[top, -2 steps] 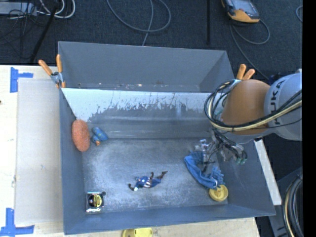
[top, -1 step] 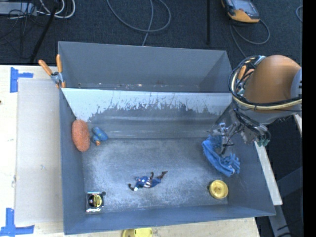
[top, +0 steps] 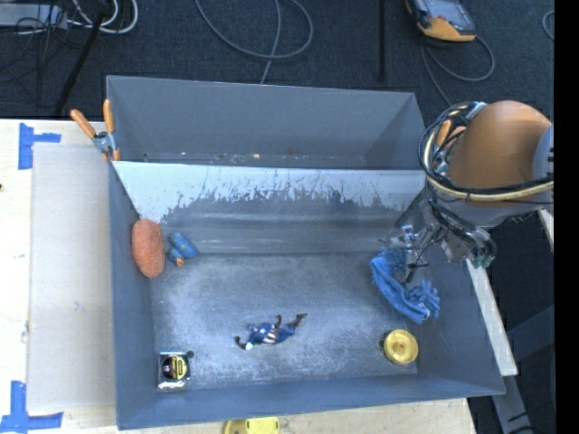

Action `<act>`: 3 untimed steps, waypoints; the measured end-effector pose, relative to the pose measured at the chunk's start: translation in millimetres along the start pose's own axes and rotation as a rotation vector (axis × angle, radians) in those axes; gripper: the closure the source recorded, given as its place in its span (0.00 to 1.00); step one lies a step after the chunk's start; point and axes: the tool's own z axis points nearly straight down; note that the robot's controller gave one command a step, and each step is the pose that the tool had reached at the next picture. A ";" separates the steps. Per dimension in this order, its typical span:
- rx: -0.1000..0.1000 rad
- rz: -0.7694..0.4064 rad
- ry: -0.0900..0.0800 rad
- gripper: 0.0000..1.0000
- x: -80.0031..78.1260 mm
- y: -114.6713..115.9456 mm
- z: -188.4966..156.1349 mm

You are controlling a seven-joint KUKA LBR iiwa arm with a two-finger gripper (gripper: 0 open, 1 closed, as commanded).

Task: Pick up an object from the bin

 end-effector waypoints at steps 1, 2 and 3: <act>-0.001 0.000 0.003 1.00 0.5 0.2 -1.5; 0.000 -0.182 0.001 1.00 5.7 8.1 -42.9; 0.000 -0.246 0.001 1.00 7.7 10.2 -31.5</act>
Offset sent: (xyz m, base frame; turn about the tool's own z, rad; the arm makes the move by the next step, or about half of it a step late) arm -0.0156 0.0102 0.0091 -0.3687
